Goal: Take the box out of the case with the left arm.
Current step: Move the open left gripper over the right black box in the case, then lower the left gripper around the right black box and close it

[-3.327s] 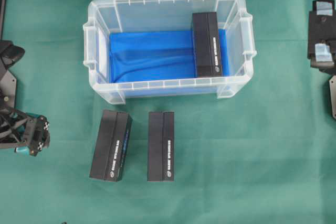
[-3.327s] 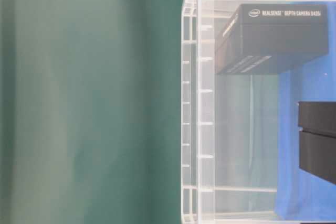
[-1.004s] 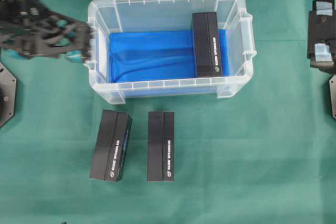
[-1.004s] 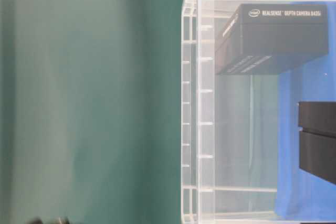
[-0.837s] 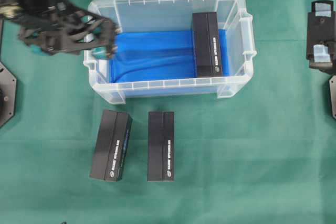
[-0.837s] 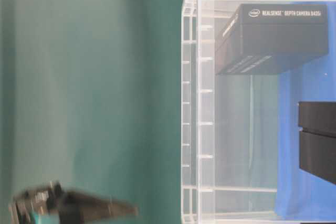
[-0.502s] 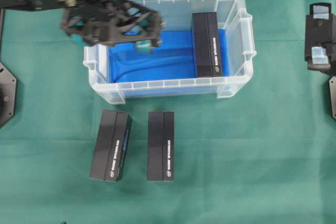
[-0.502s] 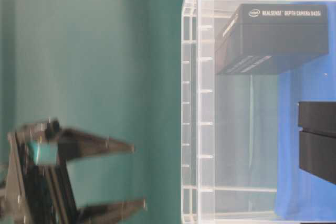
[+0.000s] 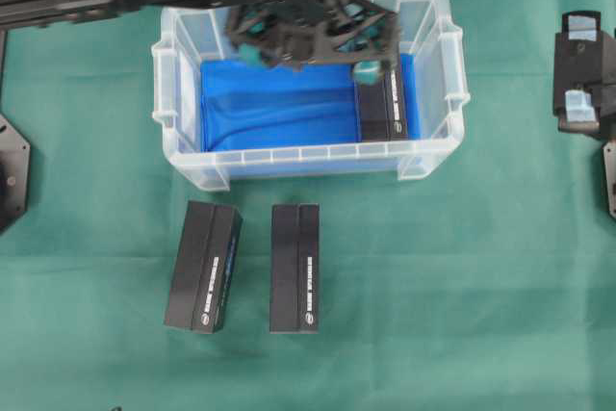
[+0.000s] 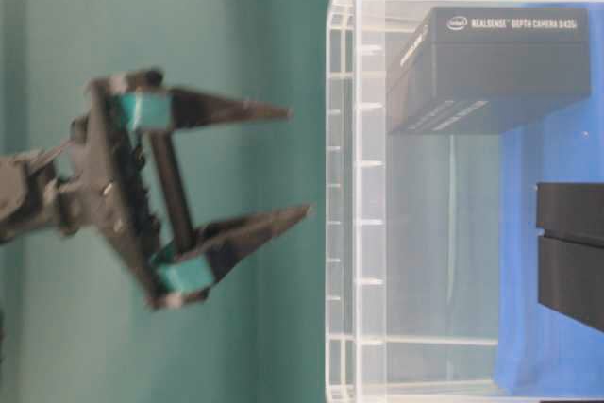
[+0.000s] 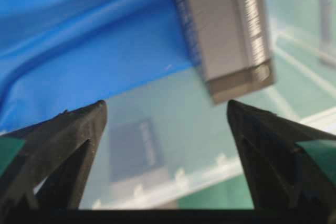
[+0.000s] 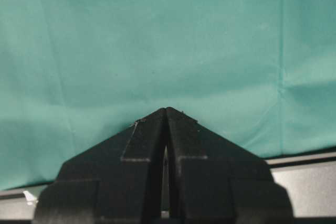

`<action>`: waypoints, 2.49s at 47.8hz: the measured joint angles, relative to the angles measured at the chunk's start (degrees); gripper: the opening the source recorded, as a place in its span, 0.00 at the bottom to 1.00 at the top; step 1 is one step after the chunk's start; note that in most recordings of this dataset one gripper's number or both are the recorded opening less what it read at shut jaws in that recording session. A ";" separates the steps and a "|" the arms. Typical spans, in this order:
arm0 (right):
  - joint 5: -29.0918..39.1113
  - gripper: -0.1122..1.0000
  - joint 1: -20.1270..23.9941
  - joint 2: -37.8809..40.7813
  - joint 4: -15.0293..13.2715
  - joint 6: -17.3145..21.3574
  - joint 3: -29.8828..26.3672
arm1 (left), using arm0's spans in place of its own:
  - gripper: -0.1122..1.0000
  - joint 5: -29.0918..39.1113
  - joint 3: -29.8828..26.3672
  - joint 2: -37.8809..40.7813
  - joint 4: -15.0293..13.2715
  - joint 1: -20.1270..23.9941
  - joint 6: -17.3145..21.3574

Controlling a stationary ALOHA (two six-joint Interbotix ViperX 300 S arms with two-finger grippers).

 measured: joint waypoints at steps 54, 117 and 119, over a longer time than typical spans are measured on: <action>-0.18 0.10 0.00 -0.97 -0.79 0.00 0.62 | 0.98 -2.99 -8.26 9.40 -0.97 0.97 0.70; -0.18 0.10 0.00 -1.05 -0.79 0.00 0.70 | 0.98 -3.60 -8.53 9.76 -0.97 0.88 0.53; -0.26 0.10 0.00 -1.05 -0.79 0.00 0.70 | 0.98 -3.78 -8.35 9.76 -0.97 0.97 0.53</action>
